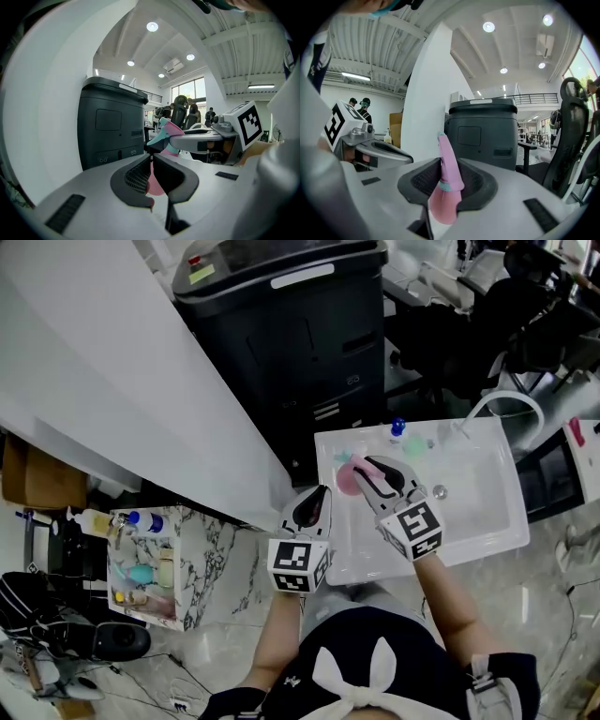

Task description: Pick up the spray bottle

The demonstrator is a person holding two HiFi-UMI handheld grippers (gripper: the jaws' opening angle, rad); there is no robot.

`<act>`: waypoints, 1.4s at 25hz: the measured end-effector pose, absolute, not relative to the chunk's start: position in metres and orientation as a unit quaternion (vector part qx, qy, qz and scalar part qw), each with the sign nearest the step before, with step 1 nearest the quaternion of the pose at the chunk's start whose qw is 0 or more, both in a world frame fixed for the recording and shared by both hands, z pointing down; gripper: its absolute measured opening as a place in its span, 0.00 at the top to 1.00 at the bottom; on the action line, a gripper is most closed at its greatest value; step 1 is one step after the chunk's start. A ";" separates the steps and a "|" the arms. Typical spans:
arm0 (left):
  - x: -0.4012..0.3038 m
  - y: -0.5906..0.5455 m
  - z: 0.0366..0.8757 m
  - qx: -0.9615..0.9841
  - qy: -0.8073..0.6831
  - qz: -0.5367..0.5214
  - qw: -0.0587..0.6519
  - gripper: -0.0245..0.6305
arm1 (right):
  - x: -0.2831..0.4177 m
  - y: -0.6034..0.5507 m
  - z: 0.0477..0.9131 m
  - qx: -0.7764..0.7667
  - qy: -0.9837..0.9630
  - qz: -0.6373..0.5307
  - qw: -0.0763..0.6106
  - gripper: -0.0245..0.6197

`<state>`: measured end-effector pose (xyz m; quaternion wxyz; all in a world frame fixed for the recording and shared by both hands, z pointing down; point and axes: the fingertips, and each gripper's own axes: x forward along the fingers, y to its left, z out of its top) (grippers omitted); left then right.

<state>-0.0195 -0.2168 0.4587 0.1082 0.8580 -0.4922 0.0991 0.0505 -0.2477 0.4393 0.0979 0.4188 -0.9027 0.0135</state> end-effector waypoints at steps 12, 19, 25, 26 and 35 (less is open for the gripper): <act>-0.009 -0.200 0.457 0.866 -0.478 0.098 0.108 0.90 | 0.049 -0.211 0.434 0.434 -0.896 0.015 0.093 0.80; -0.006 -0.191 0.460 0.868 -0.475 0.098 0.110 0.90 | 0.052 -0.197 0.434 0.441 -0.893 0.018 0.090 0.80; -0.005 -0.189 0.464 0.867 -0.474 0.100 0.115 0.90 | 0.052 -0.193 0.437 0.440 -0.893 0.026 0.091 0.80; -0.005 -0.189 0.464 0.867 -0.474 0.101 0.115 0.90 | 0.052 -0.193 0.437 0.439 -0.893 0.027 0.091 0.80; -0.003 -0.191 0.460 0.868 -0.473 0.102 0.111 0.90 | 0.052 -0.195 0.435 0.441 -0.892 0.027 0.091 0.80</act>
